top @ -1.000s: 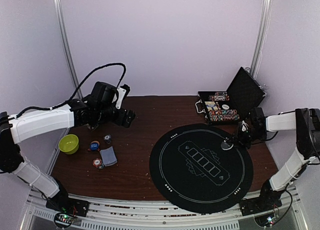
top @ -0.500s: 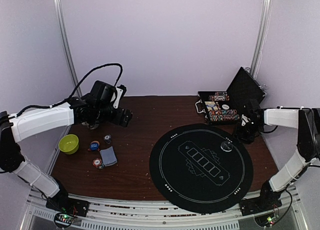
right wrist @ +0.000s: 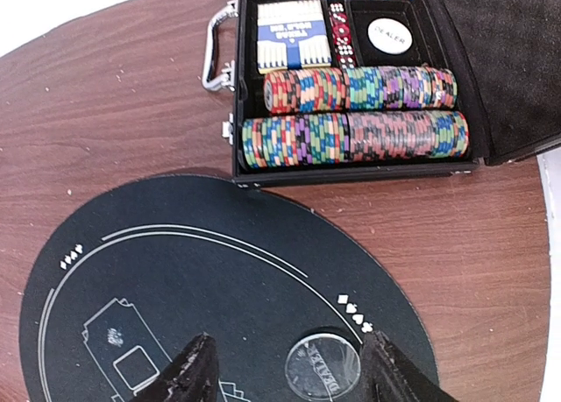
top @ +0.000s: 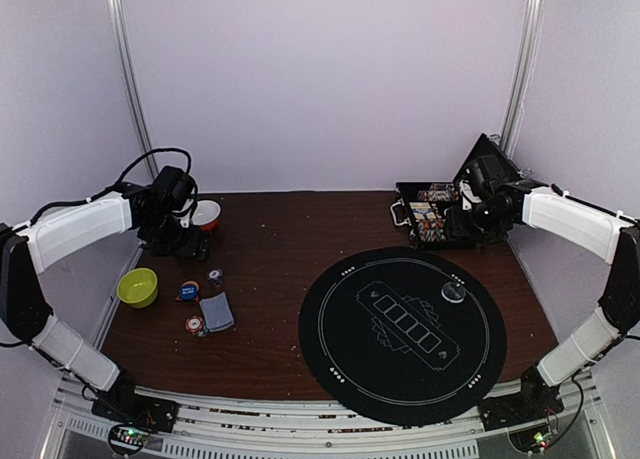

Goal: Distribute texas hold em gaming equipment
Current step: Place the chip case in the dealer area, then pick up the small blind button from the center of the board.

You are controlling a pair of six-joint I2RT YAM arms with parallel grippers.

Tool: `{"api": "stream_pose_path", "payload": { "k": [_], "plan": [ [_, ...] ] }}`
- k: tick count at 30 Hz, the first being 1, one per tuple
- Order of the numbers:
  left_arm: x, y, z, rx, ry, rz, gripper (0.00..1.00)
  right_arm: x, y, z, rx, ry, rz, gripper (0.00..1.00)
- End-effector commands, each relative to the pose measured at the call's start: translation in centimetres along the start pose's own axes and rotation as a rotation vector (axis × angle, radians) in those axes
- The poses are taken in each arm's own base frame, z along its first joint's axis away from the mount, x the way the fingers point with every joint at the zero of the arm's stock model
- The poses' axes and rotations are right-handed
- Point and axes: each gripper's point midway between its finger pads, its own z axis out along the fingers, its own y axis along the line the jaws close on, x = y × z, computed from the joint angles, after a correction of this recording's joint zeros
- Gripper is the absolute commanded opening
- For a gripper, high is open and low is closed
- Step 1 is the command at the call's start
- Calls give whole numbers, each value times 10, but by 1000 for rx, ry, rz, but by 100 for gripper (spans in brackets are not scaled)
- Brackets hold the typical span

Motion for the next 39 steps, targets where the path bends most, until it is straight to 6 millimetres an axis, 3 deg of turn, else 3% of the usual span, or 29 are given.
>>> {"api": "stream_pose_path", "payload": {
  "k": [1,10,16,29,39],
  "plan": [
    [17,31,8,5,87,-107,91,3,-4,-1,35,17,-53,59],
    [24,34,49,-7,167,-92,77,18,-15,1,81,46,-101,61],
    [34,30,68,-2,220,-71,77,22,-16,7,85,59,-112,61],
    [52,38,99,-43,271,-78,73,29,-19,10,100,86,-127,61],
    [64,38,108,-38,289,-92,73,27,-18,14,101,91,-137,61]
  ]
}}
